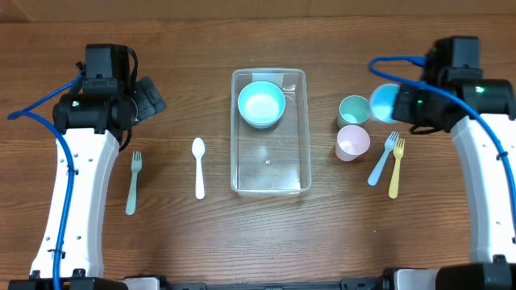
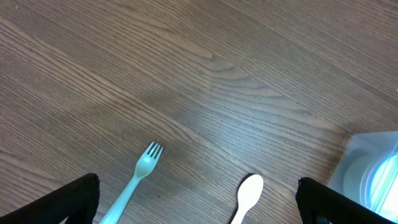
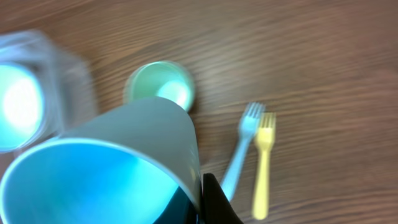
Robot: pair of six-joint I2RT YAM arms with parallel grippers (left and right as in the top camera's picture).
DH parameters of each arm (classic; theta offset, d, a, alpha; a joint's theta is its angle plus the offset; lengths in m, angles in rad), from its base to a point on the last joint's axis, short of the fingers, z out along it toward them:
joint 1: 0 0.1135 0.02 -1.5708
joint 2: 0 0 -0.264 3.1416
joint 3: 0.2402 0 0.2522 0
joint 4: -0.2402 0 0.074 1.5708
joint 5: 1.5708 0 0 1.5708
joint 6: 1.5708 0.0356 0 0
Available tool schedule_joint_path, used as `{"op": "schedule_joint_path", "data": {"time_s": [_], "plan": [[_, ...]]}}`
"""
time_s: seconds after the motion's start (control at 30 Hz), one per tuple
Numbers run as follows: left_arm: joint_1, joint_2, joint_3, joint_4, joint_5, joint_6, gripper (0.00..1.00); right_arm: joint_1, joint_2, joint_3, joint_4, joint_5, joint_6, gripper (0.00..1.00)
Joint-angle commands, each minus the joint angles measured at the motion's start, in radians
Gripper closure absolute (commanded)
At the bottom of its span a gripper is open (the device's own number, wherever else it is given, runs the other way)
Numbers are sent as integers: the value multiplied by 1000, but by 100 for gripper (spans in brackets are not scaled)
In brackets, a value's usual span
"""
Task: Pack container
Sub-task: 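Carry the light-blue cup with the right gripper into the container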
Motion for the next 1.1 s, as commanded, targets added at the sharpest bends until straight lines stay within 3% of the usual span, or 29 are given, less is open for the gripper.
{"op": "schedule_joint_path", "data": {"time_s": [0.0,0.3,0.77,1.07], "plan": [[2,6,7,1,4,-17,0,138,-43,48,-14,7,-4,96],[2,6,7,1,4,-18,0,518,18,37,38,8,23,96],[2,6,7,1,5,-17,0,634,307,26,140,8,37,96],[2,6,7,1,5,-17,0,634,330,26,165,7,37,96]]}}
